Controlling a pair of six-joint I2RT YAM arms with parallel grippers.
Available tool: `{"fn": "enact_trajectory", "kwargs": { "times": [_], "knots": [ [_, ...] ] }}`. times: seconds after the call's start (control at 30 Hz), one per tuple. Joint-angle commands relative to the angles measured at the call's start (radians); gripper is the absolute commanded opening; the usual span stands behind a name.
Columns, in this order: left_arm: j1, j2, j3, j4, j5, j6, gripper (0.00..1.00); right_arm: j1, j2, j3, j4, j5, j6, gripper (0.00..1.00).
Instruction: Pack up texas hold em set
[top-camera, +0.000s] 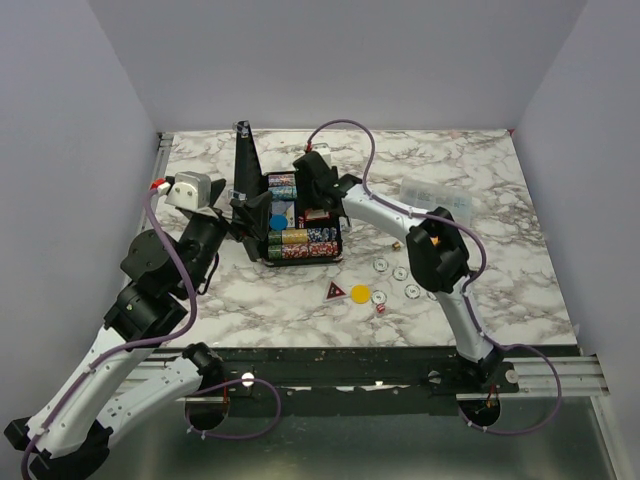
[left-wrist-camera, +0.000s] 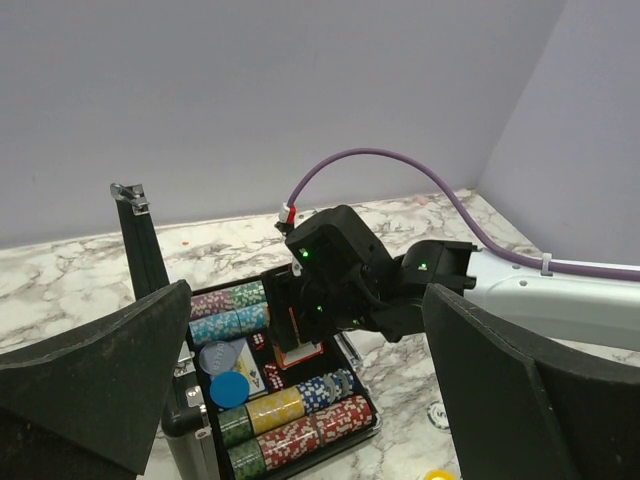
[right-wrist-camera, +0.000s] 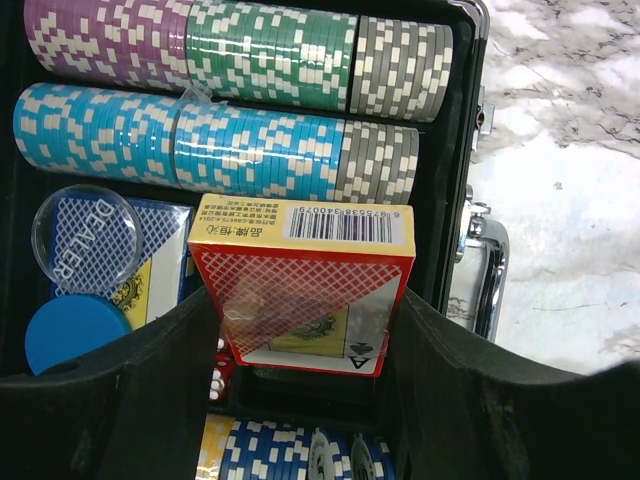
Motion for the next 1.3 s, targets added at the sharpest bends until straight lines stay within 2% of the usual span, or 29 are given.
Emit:
{"fn": "enact_trajectory", "kwargs": {
  "times": [0.0,0.1,0.23,0.37,0.53,0.7,0.97,1.27],
  "knots": [
    [0.003,0.009,0.022,-0.015,0.024,-0.009,0.98,0.008,0.068,0.064,-0.122,-0.088,0.049,0.40],
    [0.003,0.011,0.022,-0.016,0.022,-0.009,0.98,0.008,0.081,0.071,-0.176,-0.122,0.075,0.40],
    [0.002,0.013,0.023,-0.016,0.027,-0.010,0.99,0.010,0.108,0.096,-0.282,-0.085,0.091,0.40],
    [0.003,0.018,0.024,-0.018,0.034,-0.014,0.99,0.022,0.069,0.004,-0.229,0.000,0.062,0.40],
    [0.003,0.026,0.024,-0.019,0.036,-0.015,0.98,0.022,0.076,0.020,-0.278,0.109,0.050,0.40],
    [0.002,0.034,0.023,-0.019,0.037,-0.016,0.98,0.022,0.063,0.008,-0.271,0.148,0.019,0.40],
    [0.003,0.045,0.027,-0.022,0.043,-0.018,0.98,0.016,0.058,-0.024,-0.231,0.142,-0.018,0.41],
    [0.003,0.053,0.029,-0.025,0.047,-0.021,0.98,0.006,0.038,-0.086,-0.160,-0.034,-0.011,0.46]
  ]
}}
